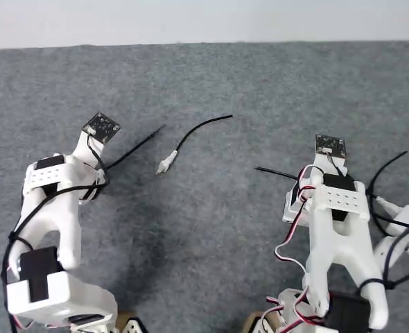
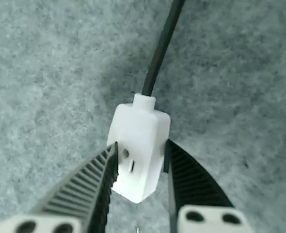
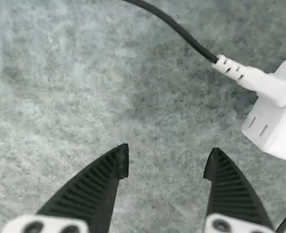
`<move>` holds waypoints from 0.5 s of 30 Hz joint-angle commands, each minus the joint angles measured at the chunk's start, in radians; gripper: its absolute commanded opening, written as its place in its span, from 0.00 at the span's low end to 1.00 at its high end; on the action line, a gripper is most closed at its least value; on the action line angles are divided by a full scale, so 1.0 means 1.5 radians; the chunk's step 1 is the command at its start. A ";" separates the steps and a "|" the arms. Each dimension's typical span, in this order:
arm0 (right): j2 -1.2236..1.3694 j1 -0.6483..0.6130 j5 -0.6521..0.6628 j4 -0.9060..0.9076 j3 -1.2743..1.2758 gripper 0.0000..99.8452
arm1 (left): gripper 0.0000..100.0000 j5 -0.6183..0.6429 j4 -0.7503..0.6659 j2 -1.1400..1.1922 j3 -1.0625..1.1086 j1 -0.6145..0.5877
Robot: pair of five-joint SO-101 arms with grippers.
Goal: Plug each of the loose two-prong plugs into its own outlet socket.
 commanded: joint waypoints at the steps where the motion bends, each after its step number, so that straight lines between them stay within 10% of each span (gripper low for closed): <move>1: -0.022 -0.002 0.008 -0.005 -0.004 0.25 | 0.14 -0.004 -0.017 0.014 -0.009 -0.009; 15: -0.022 -0.004 0.008 -0.005 -0.003 0.25 | 0.07 -0.015 0.029 0.140 -0.191 -0.064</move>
